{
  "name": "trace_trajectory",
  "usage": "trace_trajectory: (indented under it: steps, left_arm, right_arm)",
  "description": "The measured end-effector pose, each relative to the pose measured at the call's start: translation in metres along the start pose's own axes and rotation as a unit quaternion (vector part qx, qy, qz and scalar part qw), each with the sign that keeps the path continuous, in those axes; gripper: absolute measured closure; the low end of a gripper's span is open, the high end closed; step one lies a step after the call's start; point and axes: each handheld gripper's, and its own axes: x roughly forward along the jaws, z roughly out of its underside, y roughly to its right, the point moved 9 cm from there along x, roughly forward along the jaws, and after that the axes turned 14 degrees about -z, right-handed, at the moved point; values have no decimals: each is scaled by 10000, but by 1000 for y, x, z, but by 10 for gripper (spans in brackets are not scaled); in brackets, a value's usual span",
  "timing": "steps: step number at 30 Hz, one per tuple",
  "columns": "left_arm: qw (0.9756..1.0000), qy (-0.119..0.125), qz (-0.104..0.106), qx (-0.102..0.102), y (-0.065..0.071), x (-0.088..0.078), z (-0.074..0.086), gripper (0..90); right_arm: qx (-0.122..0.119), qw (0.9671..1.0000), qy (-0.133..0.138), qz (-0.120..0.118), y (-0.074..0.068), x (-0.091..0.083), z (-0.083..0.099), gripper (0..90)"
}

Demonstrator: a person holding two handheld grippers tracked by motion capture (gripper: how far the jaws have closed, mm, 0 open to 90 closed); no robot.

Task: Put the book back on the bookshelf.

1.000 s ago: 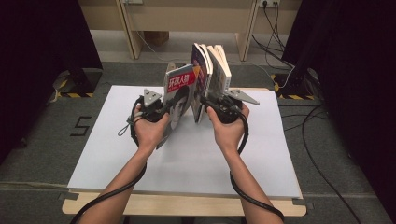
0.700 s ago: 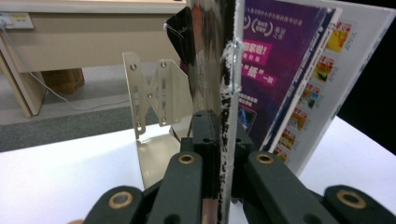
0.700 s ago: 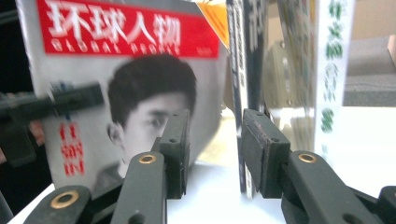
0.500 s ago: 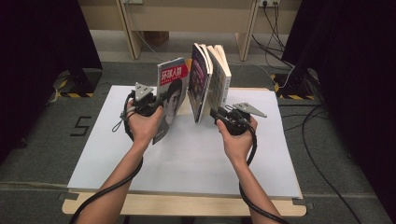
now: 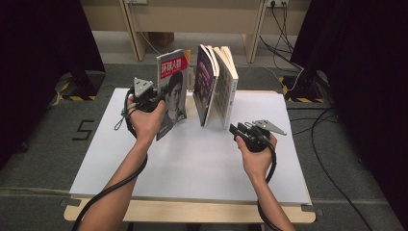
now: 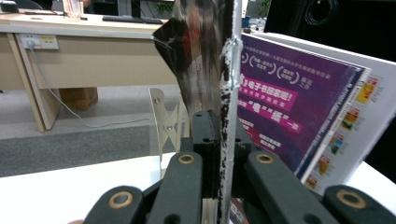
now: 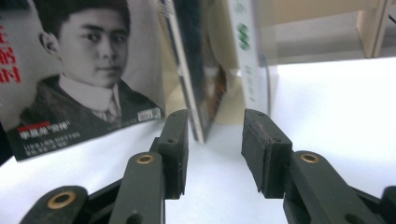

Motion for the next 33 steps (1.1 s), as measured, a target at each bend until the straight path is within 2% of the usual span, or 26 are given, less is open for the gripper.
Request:
trace_trajectory:
  steps: [5, 11, 18, 23, 33]
  left_arm:
    - [10000, 51, -46, 1, 0, 7, 0, 869]
    - [9999, 117, -97, 4, 2, 14, -2, 869]
    - [9997, 168, -140, -50, 3, 25, -6, 869]
    - [9996, 218, -182, -77, 5, 30, -6, 869]
    - [9993, 285, -229, -87, 6, 43, -5, 868]
  right_arm:
    - [45, 9998, 34, 177, 13, -14, 11, 611]
    - [31, 9996, 0, 279, 20, -23, 20, 603]
    - [49, 9990, -29, 441, 30, -36, 43, 601]
    - [51, 9986, -130, 508, 35, -38, 53, 595]
    - [73, 9983, -202, 544, 38, -39, 60, 594]
